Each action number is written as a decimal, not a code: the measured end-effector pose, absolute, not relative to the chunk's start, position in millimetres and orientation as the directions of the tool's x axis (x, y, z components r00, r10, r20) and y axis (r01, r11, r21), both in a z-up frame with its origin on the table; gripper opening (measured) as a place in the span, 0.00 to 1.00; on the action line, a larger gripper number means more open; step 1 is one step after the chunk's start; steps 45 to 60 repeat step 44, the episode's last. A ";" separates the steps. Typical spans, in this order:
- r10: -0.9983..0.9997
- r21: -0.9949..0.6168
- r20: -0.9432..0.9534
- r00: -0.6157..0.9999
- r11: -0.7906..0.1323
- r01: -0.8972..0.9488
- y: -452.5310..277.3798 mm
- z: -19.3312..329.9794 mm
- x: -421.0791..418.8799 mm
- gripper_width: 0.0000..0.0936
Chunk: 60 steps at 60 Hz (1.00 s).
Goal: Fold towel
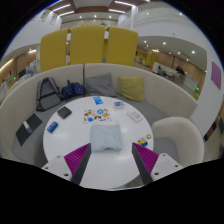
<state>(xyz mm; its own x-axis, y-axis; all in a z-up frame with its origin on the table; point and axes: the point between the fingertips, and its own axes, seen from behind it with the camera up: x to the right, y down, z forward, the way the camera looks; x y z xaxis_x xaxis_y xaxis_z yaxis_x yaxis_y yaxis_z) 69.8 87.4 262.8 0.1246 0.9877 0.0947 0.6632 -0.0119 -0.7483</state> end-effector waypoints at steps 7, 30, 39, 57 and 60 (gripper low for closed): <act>0.986 -0.762 0.087 0.140 -0.025 0.647 65.2 312.5 148.6 0.93; 0.989 -0.780 0.069 0.133 -0.030 0.625 11.2 371.6 273.3 0.93; 0.990 -0.792 0.076 0.117 -0.012 0.610 2.7 380.6 274.8 0.93; 0.991 -0.799 0.076 0.110 -0.006 0.601 1.5 383.7 272.9 0.93; 0.991 -0.799 0.076 0.110 -0.006 0.601 1.5 383.7 272.9 0.93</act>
